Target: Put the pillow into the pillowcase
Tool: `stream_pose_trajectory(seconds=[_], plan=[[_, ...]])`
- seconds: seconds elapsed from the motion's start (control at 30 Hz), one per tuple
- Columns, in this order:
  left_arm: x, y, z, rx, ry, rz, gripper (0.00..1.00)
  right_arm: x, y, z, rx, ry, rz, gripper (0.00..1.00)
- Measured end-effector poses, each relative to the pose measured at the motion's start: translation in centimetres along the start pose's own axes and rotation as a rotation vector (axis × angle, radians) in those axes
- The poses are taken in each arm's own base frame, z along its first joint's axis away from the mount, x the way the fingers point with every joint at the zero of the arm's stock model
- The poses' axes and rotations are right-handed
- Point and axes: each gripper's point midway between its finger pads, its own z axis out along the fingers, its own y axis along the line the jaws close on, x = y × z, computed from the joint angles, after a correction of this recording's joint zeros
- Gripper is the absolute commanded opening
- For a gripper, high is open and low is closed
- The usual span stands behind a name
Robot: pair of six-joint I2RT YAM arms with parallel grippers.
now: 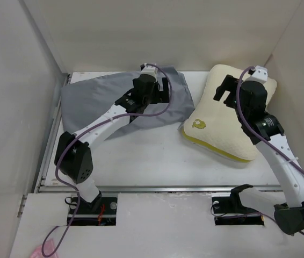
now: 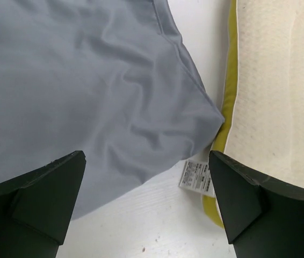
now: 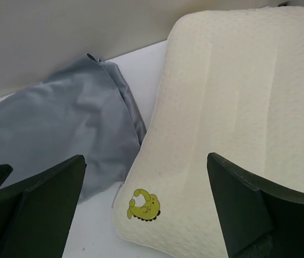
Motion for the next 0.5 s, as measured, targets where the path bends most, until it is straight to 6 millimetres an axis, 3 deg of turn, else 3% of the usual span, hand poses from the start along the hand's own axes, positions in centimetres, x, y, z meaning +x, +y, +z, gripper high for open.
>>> stream_pose_trajectory(seconds=[0.13,0.23,0.37,0.5], plan=[[0.3,-0.9,2.4,0.006,0.013,0.004,1.00,-0.5,-0.6,-0.4,0.025,-0.019,0.013,1.00],[1.5,-1.6,5.6,0.002,0.047,0.012,1.00,-0.2,-1.2,-0.5,0.057,-0.015,0.023,1.00],[5.0,-1.6,9.7,-0.020,0.127,0.024,1.00,1.1,-2.1,-0.4,0.100,0.014,0.028,1.00],[9.5,-0.5,13.0,-0.073,0.227,0.037,1.00,4.0,-3.2,-0.2,0.135,0.085,0.011,1.00]])
